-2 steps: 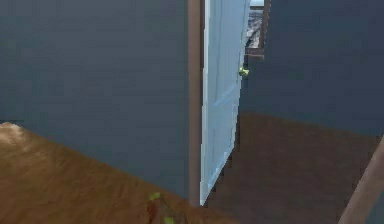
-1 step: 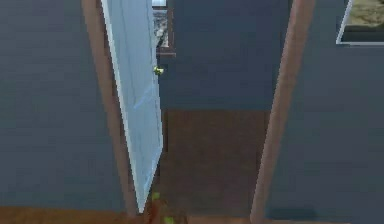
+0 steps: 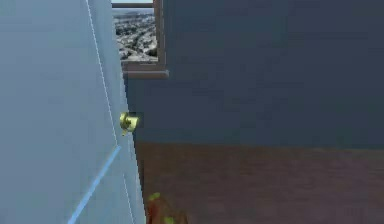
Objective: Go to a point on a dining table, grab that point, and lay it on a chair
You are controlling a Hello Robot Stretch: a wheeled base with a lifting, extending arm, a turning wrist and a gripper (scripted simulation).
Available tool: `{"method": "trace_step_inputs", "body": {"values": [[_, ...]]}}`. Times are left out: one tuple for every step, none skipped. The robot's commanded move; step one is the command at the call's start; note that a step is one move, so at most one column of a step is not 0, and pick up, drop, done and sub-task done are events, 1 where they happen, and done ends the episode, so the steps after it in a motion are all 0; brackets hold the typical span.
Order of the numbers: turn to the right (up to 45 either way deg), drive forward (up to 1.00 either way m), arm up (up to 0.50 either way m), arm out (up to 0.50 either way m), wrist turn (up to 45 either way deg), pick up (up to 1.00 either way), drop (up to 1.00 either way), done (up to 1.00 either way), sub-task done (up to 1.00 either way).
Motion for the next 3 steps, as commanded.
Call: {"method": "trace_step_inputs", "body": {"values": [[0.0, 1.0, 0.0, 0.0, 0.0, 0.0, 0.0, 0.0, 0.0], [21.0, 0.0, 0.0, 0.0, 0.0, 0.0, 0.0, 0.0, 0.0], [0.0, 0.15, 0.0, 0.0, 0.0, 0.0, 0.0, 0.0, 0.0]]}}
